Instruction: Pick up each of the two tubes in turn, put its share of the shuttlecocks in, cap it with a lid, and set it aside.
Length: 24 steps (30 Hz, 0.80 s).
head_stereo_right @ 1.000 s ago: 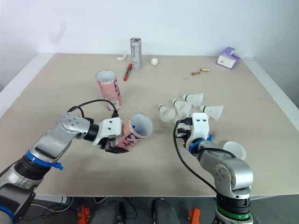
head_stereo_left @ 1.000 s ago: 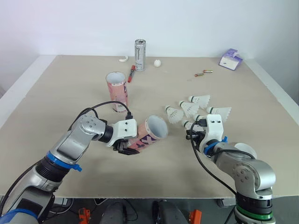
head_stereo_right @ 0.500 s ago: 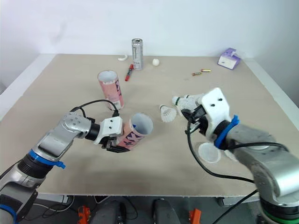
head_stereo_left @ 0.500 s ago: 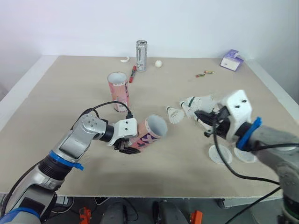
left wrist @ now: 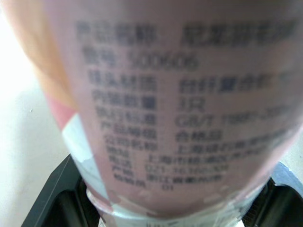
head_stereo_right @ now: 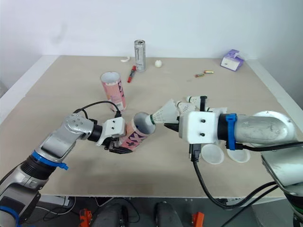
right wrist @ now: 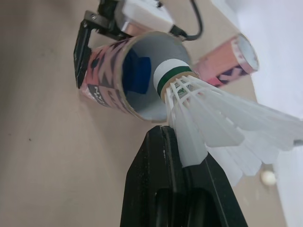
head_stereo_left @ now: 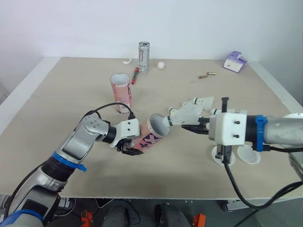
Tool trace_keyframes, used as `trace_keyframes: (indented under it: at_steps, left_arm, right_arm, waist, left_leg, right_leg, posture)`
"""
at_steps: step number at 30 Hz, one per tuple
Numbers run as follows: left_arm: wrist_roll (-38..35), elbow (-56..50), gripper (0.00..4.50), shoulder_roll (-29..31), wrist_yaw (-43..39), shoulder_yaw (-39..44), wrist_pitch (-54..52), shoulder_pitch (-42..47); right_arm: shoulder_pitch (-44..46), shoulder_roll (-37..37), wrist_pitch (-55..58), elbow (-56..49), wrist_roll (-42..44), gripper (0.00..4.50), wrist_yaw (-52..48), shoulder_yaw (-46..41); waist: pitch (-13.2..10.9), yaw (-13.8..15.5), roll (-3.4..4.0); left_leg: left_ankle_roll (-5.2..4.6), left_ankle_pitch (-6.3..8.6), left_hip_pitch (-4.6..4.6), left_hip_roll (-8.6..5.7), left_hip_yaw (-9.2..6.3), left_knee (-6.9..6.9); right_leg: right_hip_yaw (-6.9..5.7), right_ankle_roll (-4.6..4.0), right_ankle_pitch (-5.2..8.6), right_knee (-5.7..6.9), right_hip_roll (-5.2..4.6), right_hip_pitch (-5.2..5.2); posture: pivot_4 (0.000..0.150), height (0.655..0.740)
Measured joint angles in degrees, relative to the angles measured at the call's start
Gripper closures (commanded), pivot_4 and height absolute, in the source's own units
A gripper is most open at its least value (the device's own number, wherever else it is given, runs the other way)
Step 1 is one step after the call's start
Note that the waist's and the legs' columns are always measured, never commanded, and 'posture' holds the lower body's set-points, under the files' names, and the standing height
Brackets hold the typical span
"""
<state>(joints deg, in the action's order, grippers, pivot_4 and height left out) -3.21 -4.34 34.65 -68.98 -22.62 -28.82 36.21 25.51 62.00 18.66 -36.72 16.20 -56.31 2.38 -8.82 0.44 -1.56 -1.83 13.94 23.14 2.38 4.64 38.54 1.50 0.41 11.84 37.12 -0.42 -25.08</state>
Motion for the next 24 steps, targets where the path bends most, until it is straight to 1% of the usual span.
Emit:
trace_keyframes:
  at_steps: [2, 4, 9, 12, 15, 16, 18, 19, 20, 21, 22, 23, 24]
  left_arm:
    - [0.0, -0.3, 1.47, 0.0, 0.1, 0.0, -0.3, -0.1]
    - [0.0, -1.0, 1.47, 0.1, 0.5, 0.0, -1.2, -0.2]
    - [-0.1, -1.8, 1.47, 0.2, 1.0, 0.1, -1.8, -0.5]
    - [-0.1, -2.0, 1.47, 0.2, 1.1, 0.1, -2.4, -0.6]
    - [-0.2, -2.0, 1.47, 0.2, 1.2, 0.1, -2.5, -0.6]
    - [-0.2, -2.0, 1.47, 0.2, 1.2, 0.1, -2.5, -0.6]
    - [-0.2, -2.0, 1.47, 0.2, 1.2, 0.1, -2.5, -0.5]
    - [-0.2, -1.9, 1.47, 0.2, 1.2, 0.1, -2.5, -0.5]
    - [-0.2, -1.9, 1.47, 0.1, 1.2, 0.1, -2.5, -0.5]
    - [-0.2, -1.7, 1.47, 0.1, 1.1, 0.1, -2.4, -0.5]
    - [-0.2, -1.7, 1.47, 0.1, 1.1, 0.1, -2.4, -0.5]
    - [-0.2, -1.4, 1.47, 0.1, 1.1, 0.0, -2.3, -0.4]
    - [-0.2, -1.4, 1.47, 0.1, 1.1, 0.1, -2.3, -0.4]
  right_arm:
    - [0.6, -0.3, -0.6, 0.6, -0.9, 4.37, -0.2, 0.8]
    - [4.2, -1.6, -1.6, 2.8, -3.4, 4.37, -0.9, 3.9]
    - [7.8, -3.7, -2.2, 4.8, -5.8, 4.37, -1.7, 6.5]
    - [9.6, -5.2, -1.6, 4.8, -5.7, 3.53, -2.4, 6.8]
    - [10.0, -6.0, -0.3, 4.2, -4.9, 2.09, -2.7, 6.8]
    - [10.4, -6.4, 0.5, 3.8, -4.0, 1.87, -3.0, 6.8]
    - [10.3, -7.2, 2.0, 2.2, -2.0, 0.76, -3.1, 6.2]
    - [10.3, -7.3, 2.3, 1.9, -1.6, 0.36, -3.1, 6.0]
    - [10.2, -7.5, 2.9, 1.7, -1.1, 0.36, -2.9, 5.6]
    - [8.2, -10.6, 6.6, 1.2, 1.8, 0.06, 0.0, 2.1]
    - [7.5, -12.3, 8.3, 1.2, 3.0, 0.06, 1.5, 0.6]
    - [4.8, -16.3, 13.6, 1.6, 7.2, 0.06, 6.1, -3.8]
    - [4.5, -16.7, 14.0, 1.8, 7.5, 0.06, 6.6, -4.2]
  waist:
    - [0.0, 0.0, 0.00]
    - [0.0, 0.0, 0.01]
    - [0.0, 0.0, 0.00]
    - [0.0, 0.0, 0.00]
    - [0.0, 0.0, 0.00]
    - [0.0, 0.0, 0.00]
    - [0.0, 0.0, 0.00]
    - [0.0, 0.0, 0.00]
    - [0.0, 0.0, 0.00]
    - [0.1, 0.0, -0.11]
    - [0.1, 0.0, -0.13]
    - [0.1, 0.1, -0.15]
    - [0.1, 0.1, -0.15]
  left_leg:
    - [0.00, 0.00, 0.05, -0.03, -0.05, 0.00]
    - [0.00, 0.00, 0.06, -0.03, -0.01, 0.00]
    - [0.00, 0.00, 0.08, -0.03, -0.04, -0.01]
    - [0.00, 0.00, 0.08, -0.03, -0.05, -0.01]
    - [0.00, 0.00, 0.08, -0.03, -0.04, -0.01]
    - [0.00, 0.00, 0.08, -0.02, -0.04, -0.01]
    - [0.00, 0.00, 0.07, -0.01, -0.05, -0.01]
    - [0.00, 0.00, 0.07, -0.01, -0.05, -0.01]
    - [0.00, 0.00, 0.07, -0.01, -0.04, -0.01]
    - [0.00, 0.00, 0.06, 0.01, -0.09, 0.00]
    - [0.00, 0.00, 0.06, 0.03, -0.08, 0.01]
    - [0.00, -0.01, 0.06, 0.03, -0.10, 0.01]
    - [0.00, -0.01, 0.06, 0.02, -0.10, 0.02]
  right_leg:
    - [-0.01, 0.00, 0.00, 0.00, 0.00, -0.02]
    - [0.02, 0.00, 0.00, 0.01, -0.01, -0.05]
    - [0.00, 0.00, 0.01, 0.01, 0.00, -0.07]
    - [-0.02, 0.00, 0.01, 0.01, 0.00, -0.05]
    - [0.00, 0.00, 0.00, 0.01, 0.00, -0.06]
    - [-0.01, 0.00, 0.00, 0.01, 0.00, -0.06]
    - [-0.01, 0.00, 0.00, 0.02, 0.01, -0.05]
    - [-0.01, 0.00, 0.00, 0.02, 0.01, -0.05]
    - [-0.01, 0.00, 0.00, 0.02, 0.01, -0.04]
    - [-0.04, -0.01, 0.00, 0.02, 0.01, -0.01]
    - [-0.04, -0.01, -0.01, 0.03, 0.03, 0.00]
    - [-0.03, -0.01, -0.02, 0.04, 0.01, 0.03]
    - [-0.03, -0.01, -0.03, 0.04, 0.01, 0.03]
  posture:
    - [0.150, 0.7400]
    - [0.150, 0.7400]
    - [0.150, 0.7400]
    - [0.150, 0.7400]
    - [0.150, 0.7400]
    - [0.150, 0.7400]
    - [0.150, 0.7400]
    - [0.150, 0.7400]
    - [0.150, 0.7400]
    - [0.150, 0.7400]
    - [0.150, 0.7400]
    - [0.150, 0.7400]
    - [0.150, 0.7400]
